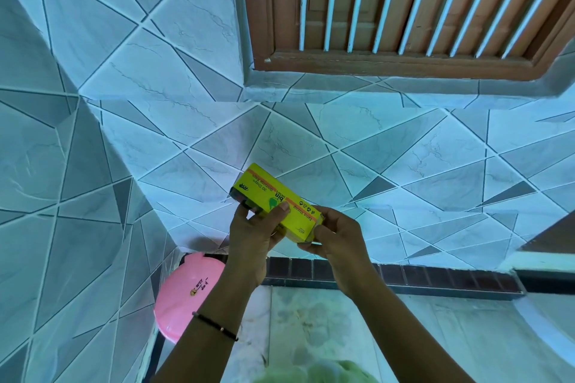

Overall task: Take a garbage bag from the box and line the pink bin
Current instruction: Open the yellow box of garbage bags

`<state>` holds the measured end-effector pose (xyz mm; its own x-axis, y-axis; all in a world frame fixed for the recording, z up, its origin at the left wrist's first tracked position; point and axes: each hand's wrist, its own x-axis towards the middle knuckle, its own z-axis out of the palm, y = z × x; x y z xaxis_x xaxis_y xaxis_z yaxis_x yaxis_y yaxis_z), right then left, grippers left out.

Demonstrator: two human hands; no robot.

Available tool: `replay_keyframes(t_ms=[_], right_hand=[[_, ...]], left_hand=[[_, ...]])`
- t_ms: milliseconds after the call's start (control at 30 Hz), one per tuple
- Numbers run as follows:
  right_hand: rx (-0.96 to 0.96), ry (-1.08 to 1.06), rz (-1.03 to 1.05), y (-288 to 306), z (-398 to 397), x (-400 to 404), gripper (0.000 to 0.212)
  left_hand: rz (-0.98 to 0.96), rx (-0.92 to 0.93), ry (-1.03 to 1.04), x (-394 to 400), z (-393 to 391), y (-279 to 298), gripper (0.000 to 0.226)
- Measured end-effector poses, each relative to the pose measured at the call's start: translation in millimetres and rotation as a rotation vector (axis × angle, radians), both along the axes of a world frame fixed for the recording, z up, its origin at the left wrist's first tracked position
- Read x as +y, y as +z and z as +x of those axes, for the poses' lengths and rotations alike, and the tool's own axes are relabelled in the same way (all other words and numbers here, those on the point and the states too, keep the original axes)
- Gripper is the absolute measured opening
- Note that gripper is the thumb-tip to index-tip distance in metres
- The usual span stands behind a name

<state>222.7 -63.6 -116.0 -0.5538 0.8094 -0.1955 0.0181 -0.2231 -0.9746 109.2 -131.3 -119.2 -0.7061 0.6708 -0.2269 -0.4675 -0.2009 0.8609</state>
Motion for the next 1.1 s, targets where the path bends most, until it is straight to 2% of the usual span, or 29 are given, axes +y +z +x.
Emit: replay_keyframes(t_ms=[67,200,367,400,467,533,633,733,833,933,1100], right_hand=[[0.008,-0.013,-0.005,-3.5,0.5,0.7,0.034],[0.050,-0.077,-0.094,-7.0,5.5,7.1,0.040],[-0.043,-0.120,0.023,-12.8,9.4,11.6,0.031],[-0.114,-0.147,0.138,-16.2,10.4,11.9,0.028],[-0.362,-0.140,0.545,-19.5,13.4,12.9,0.020],[-0.649,-0.036,0.930,-22.9,15.8,15.3,0.023],[-0.903,0.081,1.143,-15.6,14.1,17.0,0.024],[-0.857,-0.055,1.306,-14.1,15.6,19.0,0.011],[-0.772,-0.113,1.451,-18.8,14.6,18.9,0.047],[-0.690,-0.193,1.641,-13.1,10.6,12.0,0.041],[-0.443,-0.104,1.684,-14.8,11.4,8.4,0.036]], left_hand=[[0.008,-0.004,-0.007,0.5,-2.1,-0.1,0.025],[0.082,-0.132,0.001,1.8,-12.5,1.3,0.018],[0.089,-0.130,-0.014,3.0,-15.9,-0.4,0.019],[0.085,-0.132,-0.018,4.0,-15.1,-0.4,0.018],[0.070,-0.124,-0.025,5.6,-13.6,0.7,0.020],[0.049,-0.100,-0.043,6.5,-10.3,1.3,0.024],[0.013,-0.085,-0.056,6.9,-3.9,1.5,0.021],[0.025,-0.104,-0.032,8.0,-2.6,3.8,0.024],[0.067,-0.138,-0.008,9.4,-4.2,7.5,0.023],[0.082,-0.173,0.015,10.7,-2.2,12.3,0.019],[0.087,-0.205,0.076,10.0,-2.2,15.9,0.023]])
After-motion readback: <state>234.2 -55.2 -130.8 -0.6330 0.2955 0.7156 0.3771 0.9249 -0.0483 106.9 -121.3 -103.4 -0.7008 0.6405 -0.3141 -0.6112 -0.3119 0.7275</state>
